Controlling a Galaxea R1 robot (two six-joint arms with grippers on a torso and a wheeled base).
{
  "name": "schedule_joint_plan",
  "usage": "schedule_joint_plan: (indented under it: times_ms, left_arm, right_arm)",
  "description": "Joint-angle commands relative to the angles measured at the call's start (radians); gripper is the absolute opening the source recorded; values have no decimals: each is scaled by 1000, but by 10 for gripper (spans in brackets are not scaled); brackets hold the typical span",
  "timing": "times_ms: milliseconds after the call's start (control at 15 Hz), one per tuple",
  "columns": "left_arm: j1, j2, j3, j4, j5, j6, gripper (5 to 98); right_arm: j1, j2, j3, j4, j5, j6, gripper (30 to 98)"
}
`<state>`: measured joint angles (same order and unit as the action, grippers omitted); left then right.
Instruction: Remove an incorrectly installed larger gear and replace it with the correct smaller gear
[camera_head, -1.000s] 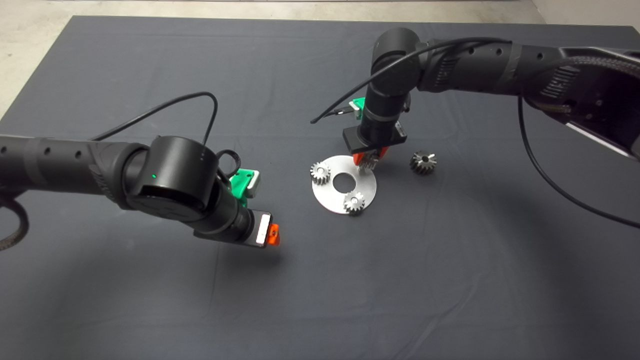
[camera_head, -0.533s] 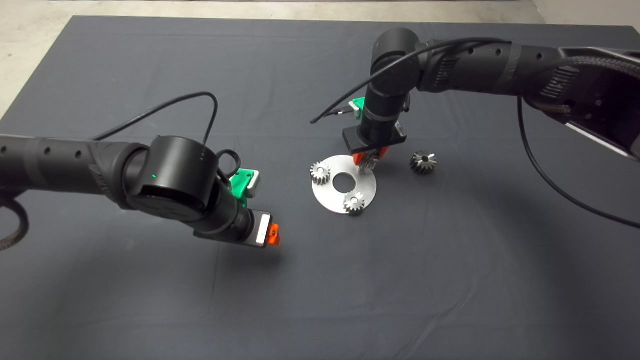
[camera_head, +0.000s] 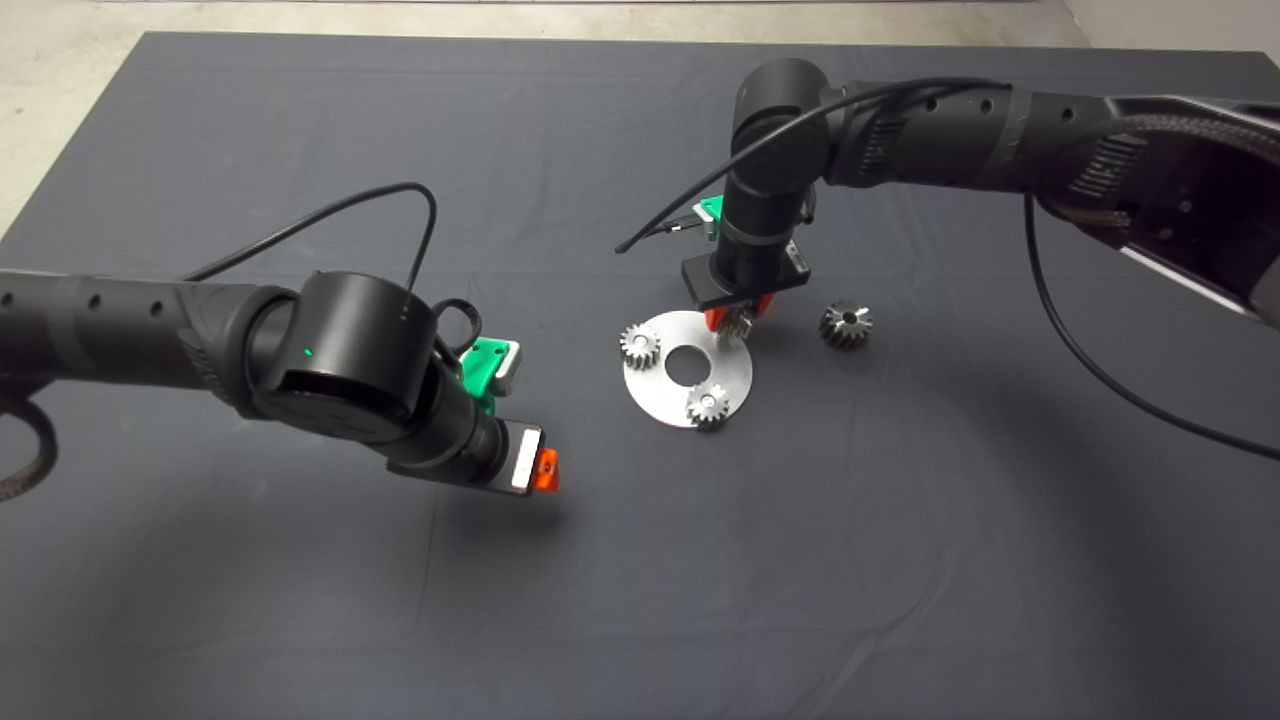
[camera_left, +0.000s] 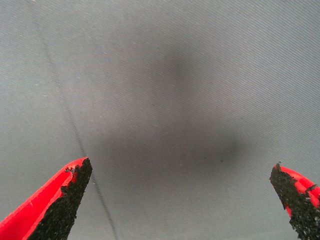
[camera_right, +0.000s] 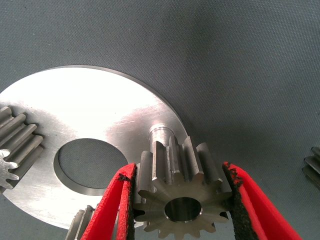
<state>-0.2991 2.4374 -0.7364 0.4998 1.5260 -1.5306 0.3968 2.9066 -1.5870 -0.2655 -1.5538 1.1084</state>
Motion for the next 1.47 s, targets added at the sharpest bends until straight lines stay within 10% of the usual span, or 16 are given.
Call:
schedule_joint_plan:
  times_ms: [0,1400]
  left_arm:
    - [-14,-4,-3,9,25,9,921]
    - [-12,-19,-24,3,25,43,921]
  right_arm:
    - [2,21,-13,-31,-97,4,368]
    - [2,20,-35,-27,-95,8,367]
